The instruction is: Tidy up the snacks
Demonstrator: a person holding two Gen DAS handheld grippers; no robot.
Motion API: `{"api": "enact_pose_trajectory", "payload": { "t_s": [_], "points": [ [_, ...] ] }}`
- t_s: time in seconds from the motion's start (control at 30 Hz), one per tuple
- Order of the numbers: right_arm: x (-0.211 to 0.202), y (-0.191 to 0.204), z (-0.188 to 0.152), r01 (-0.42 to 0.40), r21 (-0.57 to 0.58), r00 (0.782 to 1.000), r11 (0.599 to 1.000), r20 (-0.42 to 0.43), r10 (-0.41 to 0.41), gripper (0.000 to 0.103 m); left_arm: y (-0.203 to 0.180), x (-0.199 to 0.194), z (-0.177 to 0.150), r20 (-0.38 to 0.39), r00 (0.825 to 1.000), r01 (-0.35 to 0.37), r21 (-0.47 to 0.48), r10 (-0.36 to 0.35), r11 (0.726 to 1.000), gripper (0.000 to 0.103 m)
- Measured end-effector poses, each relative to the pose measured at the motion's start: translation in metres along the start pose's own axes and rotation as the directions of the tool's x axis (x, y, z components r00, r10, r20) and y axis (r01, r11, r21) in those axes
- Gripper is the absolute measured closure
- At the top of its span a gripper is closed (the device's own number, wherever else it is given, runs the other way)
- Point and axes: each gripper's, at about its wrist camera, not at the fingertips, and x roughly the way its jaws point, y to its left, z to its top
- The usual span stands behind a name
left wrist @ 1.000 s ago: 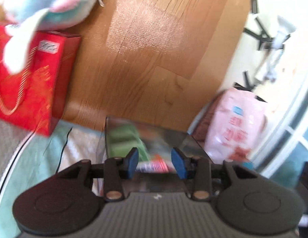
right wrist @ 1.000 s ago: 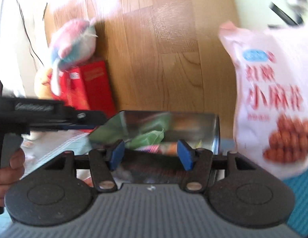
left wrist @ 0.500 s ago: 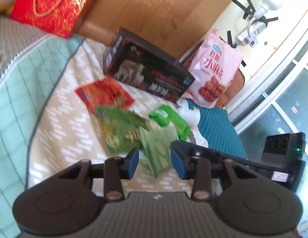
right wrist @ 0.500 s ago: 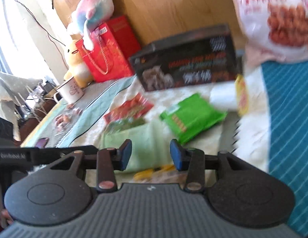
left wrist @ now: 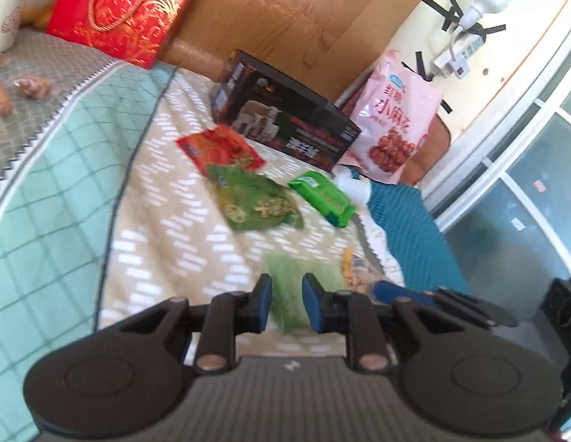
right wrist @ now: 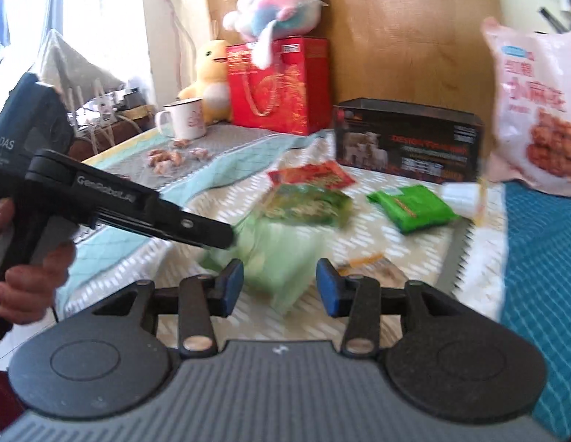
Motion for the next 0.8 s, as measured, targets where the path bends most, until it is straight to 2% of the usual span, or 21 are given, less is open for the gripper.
{"api": "enact_pose_trajectory", "payload": {
  "t_s": [0.03,0.13,0.23,0.27,0.3,0.37,0.47,0.57,0.6,0.67,0.8],
  "points": [
    [-0.005,-0.005,-0.003,0.026,0.006,1.0,1.0,0.011,-0.026,0.055,0.002,-0.003,0.001,0.009,1.0,-0.005,-0.004,0.005,1.0,0.084],
    [-0.015,-0.022,-0.01,0.113,0.014,0.993,0.993,0.043,-0.114,0.039,-0.003,-0.01,0.007,0.034,0.999,0.026,-0.009,-0.025,1.0,0.084],
    [-0.021,-0.033,-0.019,0.178,0.023,0.983,0.984,0.03,-0.179,0.033,-0.026,-0.001,0.014,0.015,0.998,0.065,0.071,-0.067,0.995,0.08],
    [-0.02,-0.036,-0.022,0.186,0.022,0.982,0.982,0.017,-0.187,0.031,-0.037,0.006,0.016,0.0,0.997,0.073,0.1,-0.074,0.992,0.076],
    [-0.018,-0.038,-0.024,0.191,0.018,0.981,0.981,0.003,-0.192,0.031,-0.047,0.016,0.018,-0.017,0.997,0.078,0.133,-0.077,0.988,0.068],
    [-0.013,-0.035,-0.029,0.207,-0.007,0.978,0.978,-0.024,-0.207,0.031,-0.064,0.039,0.021,-0.054,0.997,0.07,0.188,-0.061,0.98,0.06],
    [-0.006,-0.032,-0.034,0.264,-0.056,0.964,0.963,-0.029,-0.266,0.041,-0.079,0.08,0.024,-0.162,0.985,0.093,0.231,-0.056,0.968,0.059],
    [-0.005,-0.042,-0.031,0.375,-0.054,0.927,0.926,-0.001,-0.375,0.05,-0.087,0.1,0.021,-0.209,0.977,0.079,0.228,-0.031,0.97,0.06],
    [-0.007,-0.047,-0.03,0.377,-0.04,0.926,0.925,0.007,-0.377,0.05,-0.089,0.101,0.021,-0.212,0.976,0.088,0.223,-0.04,0.971,0.059],
    [-0.013,-0.057,-0.031,0.333,0.005,0.943,0.943,0.012,-0.333,0.049,-0.092,0.098,0.022,-0.201,0.978,0.1,0.214,-0.056,0.972,0.057],
    [-0.011,-0.065,-0.029,0.311,0.003,0.95,0.95,0.005,-0.311,0.048,-0.088,0.099,0.026,-0.198,0.98,0.056,0.206,-0.014,0.977,0.051]
  ]
}}
